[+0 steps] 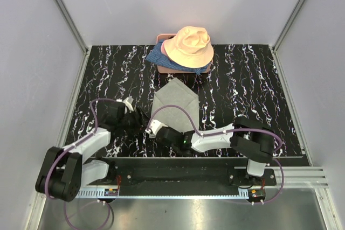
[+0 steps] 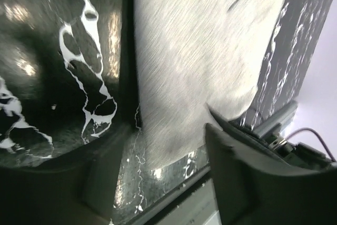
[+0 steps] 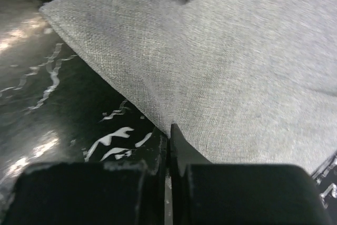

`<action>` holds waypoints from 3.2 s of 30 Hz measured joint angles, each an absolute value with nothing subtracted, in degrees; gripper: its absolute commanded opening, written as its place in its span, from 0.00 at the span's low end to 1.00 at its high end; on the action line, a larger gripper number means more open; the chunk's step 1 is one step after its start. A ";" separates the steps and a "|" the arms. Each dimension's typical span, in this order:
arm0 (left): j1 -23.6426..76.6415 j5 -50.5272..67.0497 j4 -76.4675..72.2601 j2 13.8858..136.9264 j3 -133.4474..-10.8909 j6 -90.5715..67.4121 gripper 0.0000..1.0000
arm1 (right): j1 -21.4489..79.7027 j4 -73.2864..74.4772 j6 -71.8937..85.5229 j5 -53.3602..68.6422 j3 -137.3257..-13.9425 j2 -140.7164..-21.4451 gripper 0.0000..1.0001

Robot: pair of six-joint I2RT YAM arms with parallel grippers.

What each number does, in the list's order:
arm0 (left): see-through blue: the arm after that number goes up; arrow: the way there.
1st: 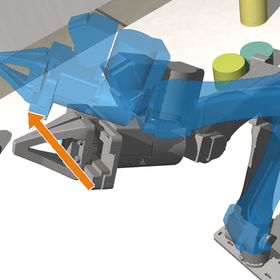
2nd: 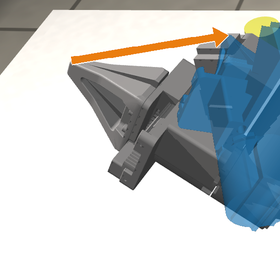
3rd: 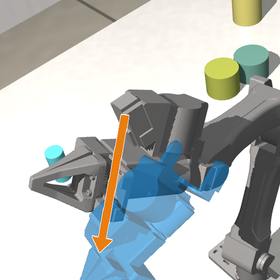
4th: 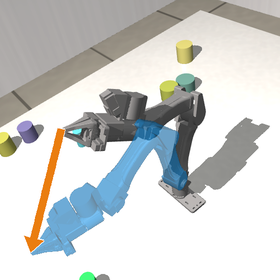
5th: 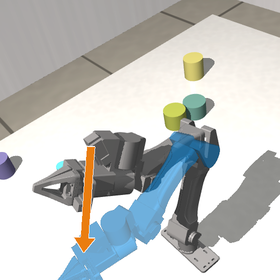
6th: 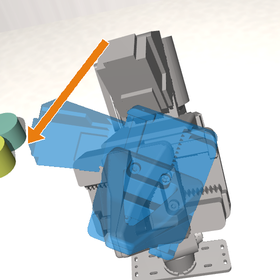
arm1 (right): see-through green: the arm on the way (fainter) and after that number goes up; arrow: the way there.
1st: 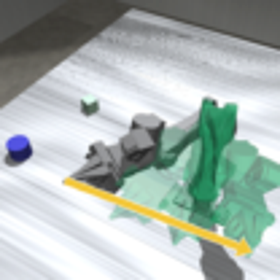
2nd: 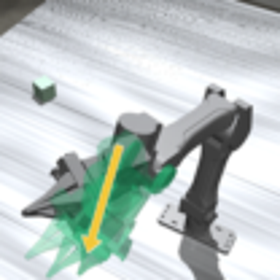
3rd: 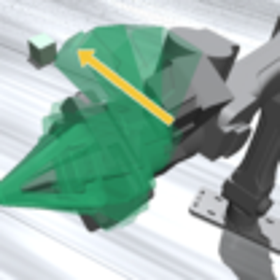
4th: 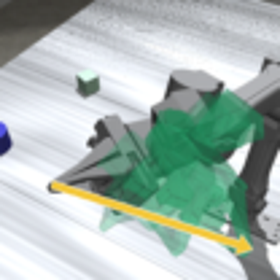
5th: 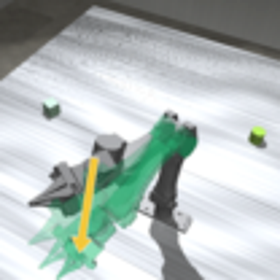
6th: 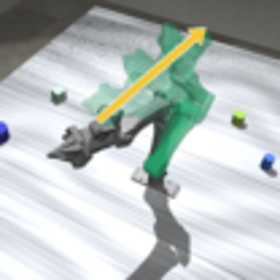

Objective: Fold the napkin, place the utensils inside, and roll it up
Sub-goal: Roll the napkin with the utensil

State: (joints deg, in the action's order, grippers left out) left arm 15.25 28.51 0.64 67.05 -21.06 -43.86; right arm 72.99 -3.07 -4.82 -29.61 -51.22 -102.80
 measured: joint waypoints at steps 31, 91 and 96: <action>26.50 15.27 4.16 44.40 -15.33 -30.94 0.75 | 43.99 23.62 0.56 46.72 -72.36 -116.90 0.00; 41.52 -1.61 3.01 53.32 -16.93 -31.66 0.18 | 40.07 29.36 2.90 55.24 -78.11 -125.38 0.00; 41.52 -1.83 3.68 55.37 -18.33 -31.46 0.00 | 40.05 29.43 2.92 55.24 -78.15 -125.43 0.00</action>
State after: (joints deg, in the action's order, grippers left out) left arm 41.52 -1.83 3.68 55.37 -18.33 -31.46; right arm 40.05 29.43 2.92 55.24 -78.15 -125.43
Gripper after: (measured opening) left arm 0.041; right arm 0.012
